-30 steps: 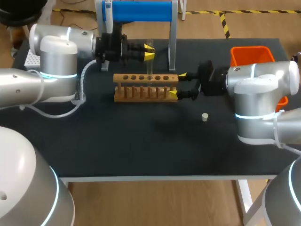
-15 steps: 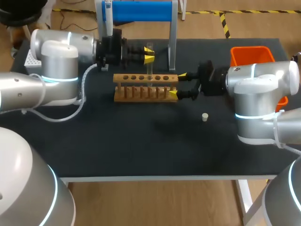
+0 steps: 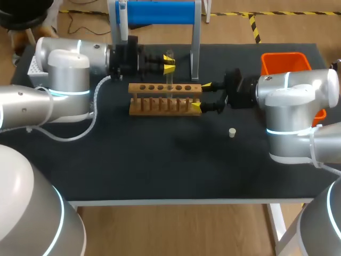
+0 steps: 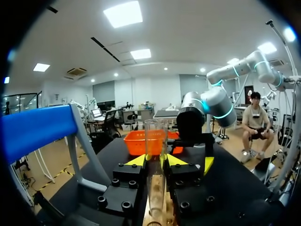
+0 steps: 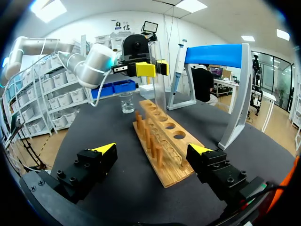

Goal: Invert the test tube, pick up the pipette, mount the tip to pipette, aspirate from beaker and dispense into the tube, eject the tip, return the pipette, and cap with the stopper.

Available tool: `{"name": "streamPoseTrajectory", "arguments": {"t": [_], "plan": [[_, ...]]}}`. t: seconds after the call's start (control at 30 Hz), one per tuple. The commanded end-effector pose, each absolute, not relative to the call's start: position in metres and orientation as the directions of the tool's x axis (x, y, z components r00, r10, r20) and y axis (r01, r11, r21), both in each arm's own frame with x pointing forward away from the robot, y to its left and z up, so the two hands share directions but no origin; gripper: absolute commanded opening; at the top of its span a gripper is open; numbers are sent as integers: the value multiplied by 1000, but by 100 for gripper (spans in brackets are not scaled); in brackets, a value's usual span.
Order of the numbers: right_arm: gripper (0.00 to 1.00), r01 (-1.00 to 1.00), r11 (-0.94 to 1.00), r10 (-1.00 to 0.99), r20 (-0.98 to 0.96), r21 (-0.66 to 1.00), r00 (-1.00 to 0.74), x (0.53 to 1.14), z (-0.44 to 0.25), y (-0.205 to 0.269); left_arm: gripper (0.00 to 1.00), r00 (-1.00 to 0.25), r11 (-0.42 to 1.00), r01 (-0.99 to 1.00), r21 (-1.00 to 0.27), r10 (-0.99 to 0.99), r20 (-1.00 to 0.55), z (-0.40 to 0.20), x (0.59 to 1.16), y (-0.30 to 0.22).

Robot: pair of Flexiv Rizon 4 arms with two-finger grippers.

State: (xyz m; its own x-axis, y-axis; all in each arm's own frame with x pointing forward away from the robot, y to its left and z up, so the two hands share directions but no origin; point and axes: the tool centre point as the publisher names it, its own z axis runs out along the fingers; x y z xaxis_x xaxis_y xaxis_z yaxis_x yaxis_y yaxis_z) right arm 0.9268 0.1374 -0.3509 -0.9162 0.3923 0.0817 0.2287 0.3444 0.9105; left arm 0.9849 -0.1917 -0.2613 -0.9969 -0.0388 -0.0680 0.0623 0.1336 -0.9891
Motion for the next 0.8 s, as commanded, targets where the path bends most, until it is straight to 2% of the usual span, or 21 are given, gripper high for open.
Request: {"name": "streamPoseTrajectory", "arguments": {"t": [0.03, 0.8], "plan": [[100, 228, 343, 392, 81, 911, -916, 927, -351, 137, 0, -997, 126, 64, -990, -39, -69, -268, 985, -193], [100, 228, 343, 392, 81, 911, -916, 927, -351, 137, 0, -997, 102, 62, -993, -45, -67, -286, 986, -192]]}}
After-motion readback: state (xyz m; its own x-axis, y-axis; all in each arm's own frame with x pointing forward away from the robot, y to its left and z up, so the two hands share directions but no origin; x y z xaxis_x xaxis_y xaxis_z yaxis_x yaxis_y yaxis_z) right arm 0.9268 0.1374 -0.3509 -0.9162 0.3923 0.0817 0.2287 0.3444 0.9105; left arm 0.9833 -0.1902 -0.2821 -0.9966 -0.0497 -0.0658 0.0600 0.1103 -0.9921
